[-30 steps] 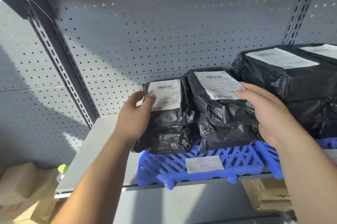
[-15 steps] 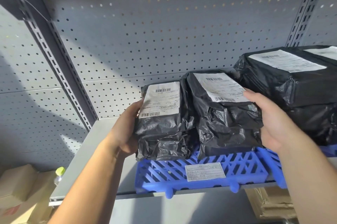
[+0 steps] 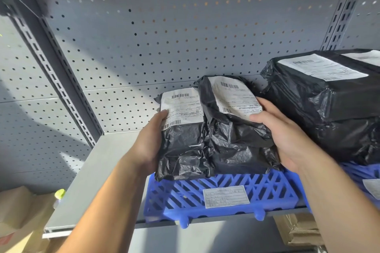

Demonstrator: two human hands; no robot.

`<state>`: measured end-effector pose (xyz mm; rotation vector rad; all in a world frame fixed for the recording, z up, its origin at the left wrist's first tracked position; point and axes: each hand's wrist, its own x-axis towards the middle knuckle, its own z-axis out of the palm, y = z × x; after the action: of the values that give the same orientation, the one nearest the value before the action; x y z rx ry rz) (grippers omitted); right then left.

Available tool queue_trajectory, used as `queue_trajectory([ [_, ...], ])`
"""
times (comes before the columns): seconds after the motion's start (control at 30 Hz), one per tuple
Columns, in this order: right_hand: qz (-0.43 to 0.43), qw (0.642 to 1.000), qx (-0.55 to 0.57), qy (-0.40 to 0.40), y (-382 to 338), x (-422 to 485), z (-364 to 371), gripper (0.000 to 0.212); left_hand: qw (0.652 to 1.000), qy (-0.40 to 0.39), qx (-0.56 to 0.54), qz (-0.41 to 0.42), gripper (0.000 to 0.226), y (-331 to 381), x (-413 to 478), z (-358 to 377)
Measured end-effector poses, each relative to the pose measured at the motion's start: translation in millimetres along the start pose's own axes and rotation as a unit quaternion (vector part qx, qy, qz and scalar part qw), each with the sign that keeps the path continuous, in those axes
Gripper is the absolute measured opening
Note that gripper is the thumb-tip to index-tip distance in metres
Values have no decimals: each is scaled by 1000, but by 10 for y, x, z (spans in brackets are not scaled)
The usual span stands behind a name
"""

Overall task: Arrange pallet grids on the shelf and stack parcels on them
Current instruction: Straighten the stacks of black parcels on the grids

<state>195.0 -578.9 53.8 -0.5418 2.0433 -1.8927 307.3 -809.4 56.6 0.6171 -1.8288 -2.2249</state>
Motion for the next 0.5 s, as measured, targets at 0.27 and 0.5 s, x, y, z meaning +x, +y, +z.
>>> queue_trajectory([
  [0.27,8,1000,19,-2,-6,-71,10,39,997,-2,65,29,29,52,-96,3],
  [0.5,-76,996,-53,-8,75,-387,-109,98,982,30,116,145,84,-211,-187,-328],
])
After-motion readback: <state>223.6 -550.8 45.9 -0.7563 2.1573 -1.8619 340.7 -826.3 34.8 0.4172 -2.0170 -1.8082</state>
